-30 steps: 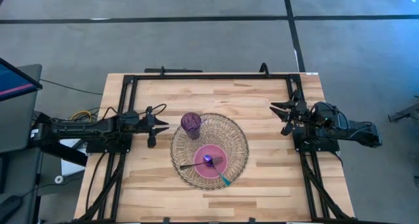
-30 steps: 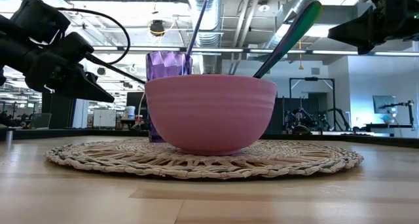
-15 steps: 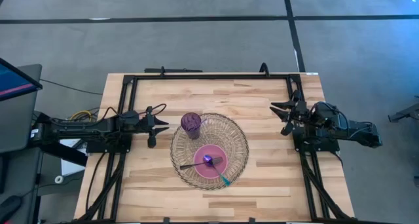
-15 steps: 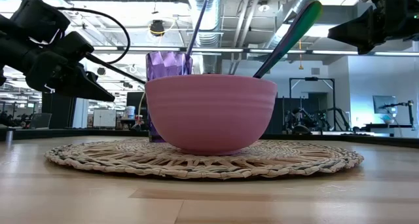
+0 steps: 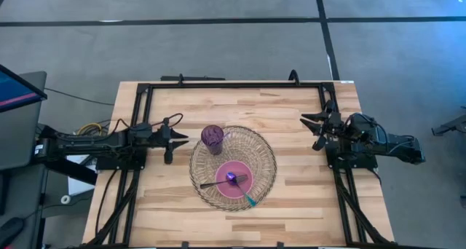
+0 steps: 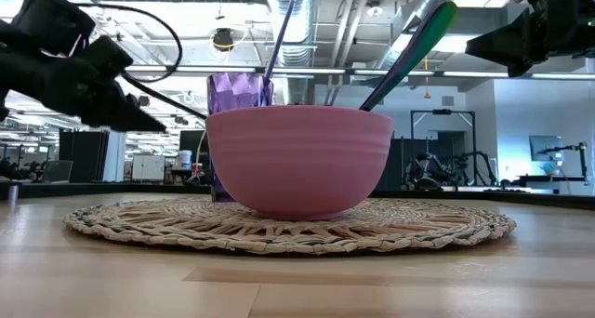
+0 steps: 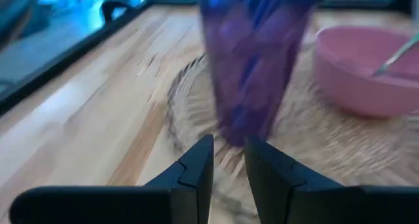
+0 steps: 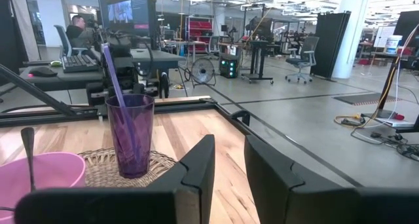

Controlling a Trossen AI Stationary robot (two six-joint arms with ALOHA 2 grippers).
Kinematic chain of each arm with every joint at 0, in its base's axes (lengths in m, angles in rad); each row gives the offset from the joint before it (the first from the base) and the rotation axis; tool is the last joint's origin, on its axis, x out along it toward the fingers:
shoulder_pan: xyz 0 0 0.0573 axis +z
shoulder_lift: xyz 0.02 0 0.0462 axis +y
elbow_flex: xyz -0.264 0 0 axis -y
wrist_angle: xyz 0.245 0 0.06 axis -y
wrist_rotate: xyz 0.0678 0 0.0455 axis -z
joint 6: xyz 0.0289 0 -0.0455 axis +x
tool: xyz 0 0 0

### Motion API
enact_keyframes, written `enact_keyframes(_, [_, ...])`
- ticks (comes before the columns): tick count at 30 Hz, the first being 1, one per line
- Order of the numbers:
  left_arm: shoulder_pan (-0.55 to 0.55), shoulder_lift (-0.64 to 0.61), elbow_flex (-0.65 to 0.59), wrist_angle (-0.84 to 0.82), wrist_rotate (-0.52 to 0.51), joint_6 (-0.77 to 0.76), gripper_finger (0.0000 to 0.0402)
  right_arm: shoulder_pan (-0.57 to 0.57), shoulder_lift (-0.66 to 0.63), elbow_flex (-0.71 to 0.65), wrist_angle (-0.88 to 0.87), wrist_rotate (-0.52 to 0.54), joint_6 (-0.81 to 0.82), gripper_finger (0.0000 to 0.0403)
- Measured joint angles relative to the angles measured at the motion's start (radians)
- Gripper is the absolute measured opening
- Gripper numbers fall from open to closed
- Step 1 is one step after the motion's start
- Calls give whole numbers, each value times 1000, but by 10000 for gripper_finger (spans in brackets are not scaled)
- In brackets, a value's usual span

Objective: Pick & Place Utensil
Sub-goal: Return to Home Position

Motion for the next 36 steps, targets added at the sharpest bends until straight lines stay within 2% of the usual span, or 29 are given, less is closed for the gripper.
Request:
enact_keyframes(8, [0, -159, 0, 9, 78, 31, 88, 0, 0, 0, 0, 0, 0, 77])
enact_keyframes(14, [0, -258, 0, -2, 85, 63, 88, 0, 0, 0, 0, 0, 0, 77])
enact_keyframes(20, [-1, -258, 1, -61, 82, 53, 88, 0, 0, 0, 0, 0, 0, 77])
enact_keyframes(36, [0, -226, 1, -62, 84, 42, 88, 0, 0, 0, -1, 0, 0, 77])
